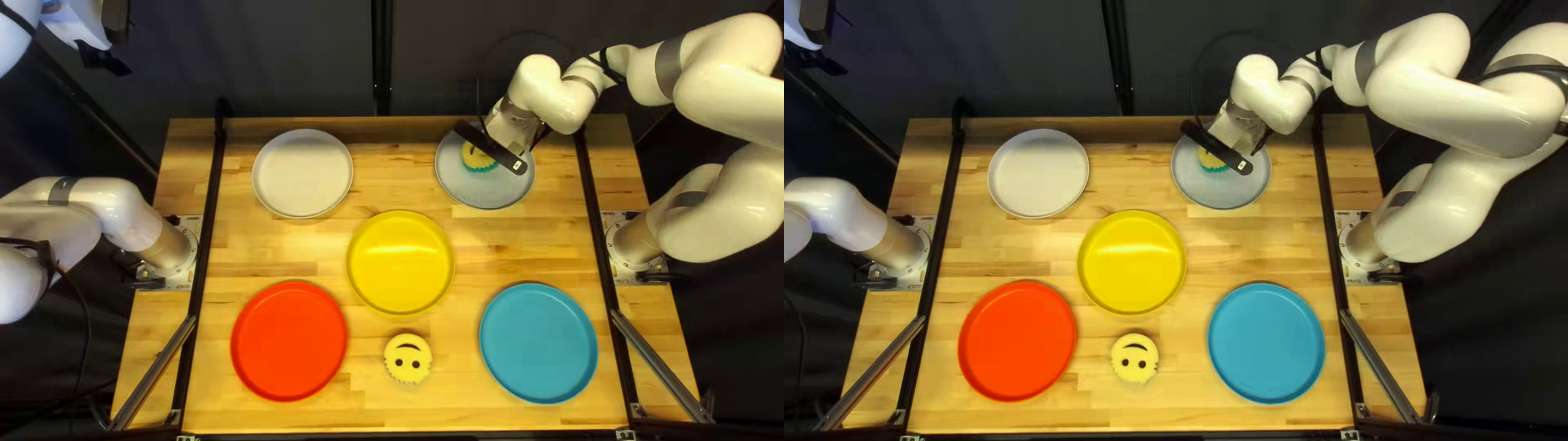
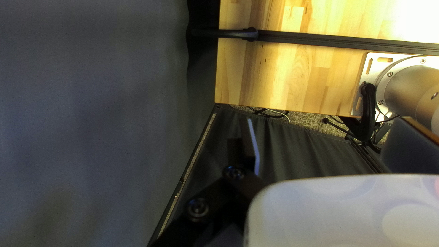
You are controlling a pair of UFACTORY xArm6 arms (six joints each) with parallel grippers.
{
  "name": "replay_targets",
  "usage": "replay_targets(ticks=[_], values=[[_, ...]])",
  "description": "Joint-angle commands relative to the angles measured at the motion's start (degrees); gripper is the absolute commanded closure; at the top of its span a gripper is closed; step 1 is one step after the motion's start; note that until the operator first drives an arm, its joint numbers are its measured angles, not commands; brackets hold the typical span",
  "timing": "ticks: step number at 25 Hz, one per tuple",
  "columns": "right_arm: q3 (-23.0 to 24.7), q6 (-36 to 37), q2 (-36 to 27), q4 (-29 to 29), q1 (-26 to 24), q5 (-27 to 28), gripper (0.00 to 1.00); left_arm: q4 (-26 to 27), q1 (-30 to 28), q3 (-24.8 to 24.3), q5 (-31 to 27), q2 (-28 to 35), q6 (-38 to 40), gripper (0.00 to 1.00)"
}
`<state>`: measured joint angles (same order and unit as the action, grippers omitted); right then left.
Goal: Pick up sponge and scrub the plate
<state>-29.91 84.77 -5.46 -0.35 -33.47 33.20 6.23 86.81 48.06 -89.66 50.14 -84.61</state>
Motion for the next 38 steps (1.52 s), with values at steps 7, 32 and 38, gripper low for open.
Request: replay_targets(ticks=[7, 32, 38], values=[[2.95, -4.73, -7.40, 4.19, 6.97, 7.00, 1.00, 0.00, 0.00, 0.00, 0.00, 0.00, 0.00, 0.00], [11.83, -3.27, -7.85, 6.22, 0.15, -2.89, 1.00, 0.00, 0.00, 0.00, 0.00, 0.00, 0.00, 0.00], [10.28, -0.11, -5.15, 6.67, -4.47, -4.38, 1.00, 0.00, 0.00, 0.00, 0.00, 0.00, 0.00, 0.00]])
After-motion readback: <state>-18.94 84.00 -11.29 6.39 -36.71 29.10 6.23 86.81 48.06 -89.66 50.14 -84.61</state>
